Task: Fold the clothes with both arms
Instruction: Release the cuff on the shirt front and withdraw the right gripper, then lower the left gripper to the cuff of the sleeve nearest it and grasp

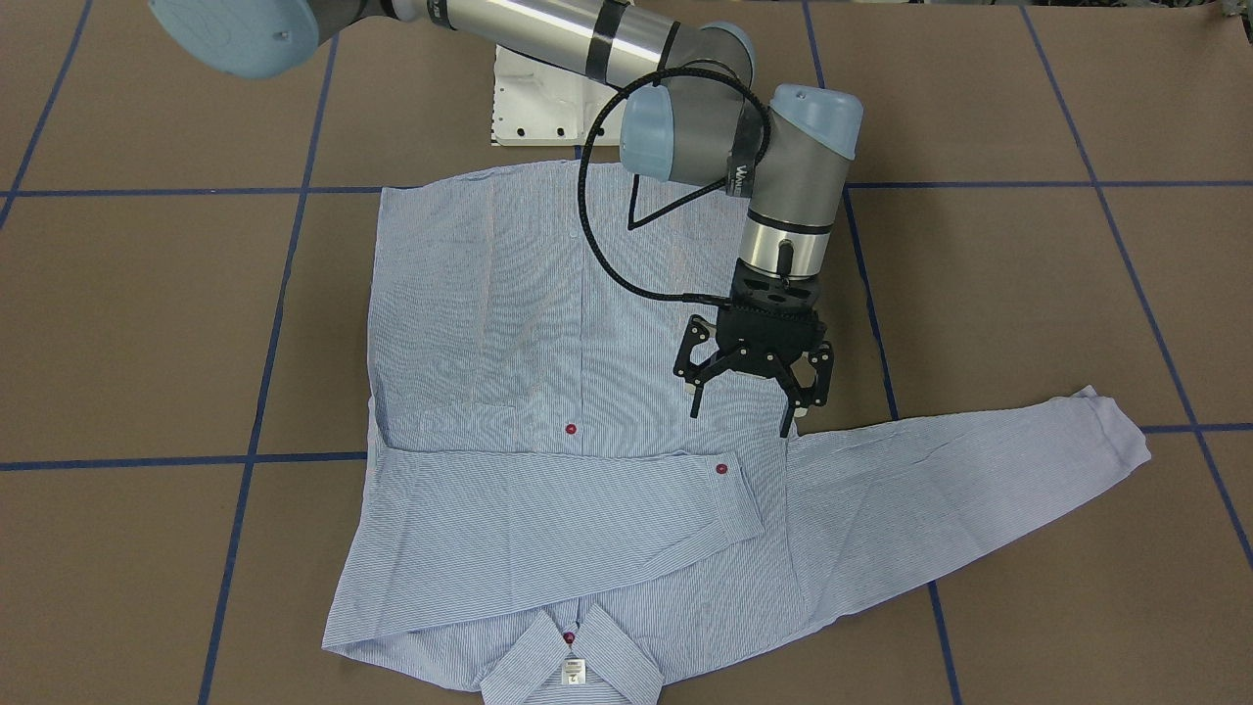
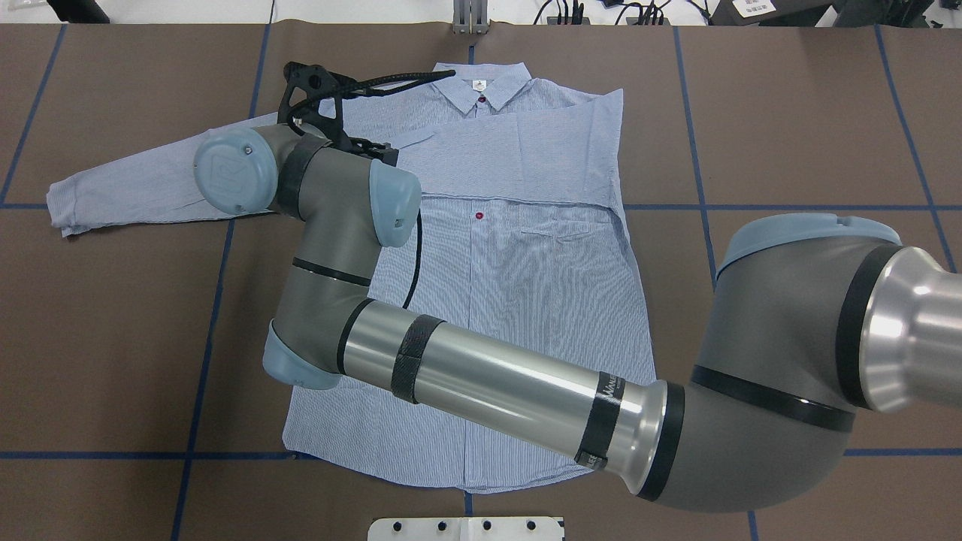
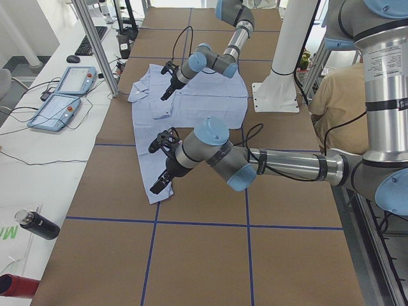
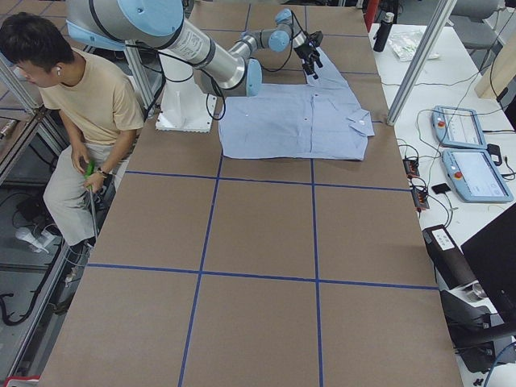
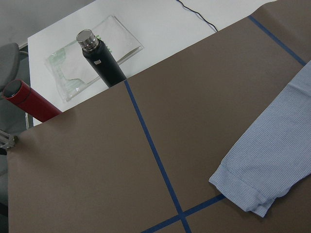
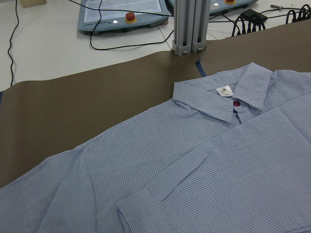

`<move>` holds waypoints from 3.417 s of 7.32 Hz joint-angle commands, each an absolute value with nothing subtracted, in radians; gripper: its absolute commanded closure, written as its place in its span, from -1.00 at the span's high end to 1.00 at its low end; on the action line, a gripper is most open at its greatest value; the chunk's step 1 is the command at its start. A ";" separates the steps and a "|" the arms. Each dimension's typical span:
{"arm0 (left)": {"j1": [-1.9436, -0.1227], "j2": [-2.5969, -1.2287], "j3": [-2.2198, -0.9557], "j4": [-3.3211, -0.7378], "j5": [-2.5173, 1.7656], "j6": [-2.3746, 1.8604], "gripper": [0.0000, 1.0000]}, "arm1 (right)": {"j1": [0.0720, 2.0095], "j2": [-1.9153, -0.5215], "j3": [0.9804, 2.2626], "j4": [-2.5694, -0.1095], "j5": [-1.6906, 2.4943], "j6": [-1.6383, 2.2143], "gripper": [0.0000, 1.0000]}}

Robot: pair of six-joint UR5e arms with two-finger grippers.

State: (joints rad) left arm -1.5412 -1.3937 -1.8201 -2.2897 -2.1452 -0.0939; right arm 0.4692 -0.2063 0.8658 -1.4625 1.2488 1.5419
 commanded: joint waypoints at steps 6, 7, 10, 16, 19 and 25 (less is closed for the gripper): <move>-1.387 -1.420 -1.443 -2.877 -2.158 -0.574 1.00 | 0.965 -1.003 1.965 -1.827 1.979 0.721 1.00; -1.335 -1.437 -1.436 -2.890 -2.116 -0.682 1.00 | 1.021 -1.134 2.035 -1.813 2.012 0.612 1.00; -1.206 -1.514 -1.329 -2.995 -1.993 -0.898 1.00 | 1.152 -1.478 2.077 -1.450 2.171 0.520 1.00; -1.008 -1.629 -1.098 -3.191 -1.847 -1.094 0.53 | 1.172 -1.572 2.069 -1.336 2.180 0.520 1.00; -1.008 -1.631 -1.058 -3.191 -1.845 -1.092 0.51 | 1.170 -1.568 2.069 -1.335 2.180 0.520 1.00; -0.999 -1.634 -1.055 -3.189 -1.844 -1.094 0.45 | 1.172 -1.568 2.069 -1.335 2.180 0.520 1.00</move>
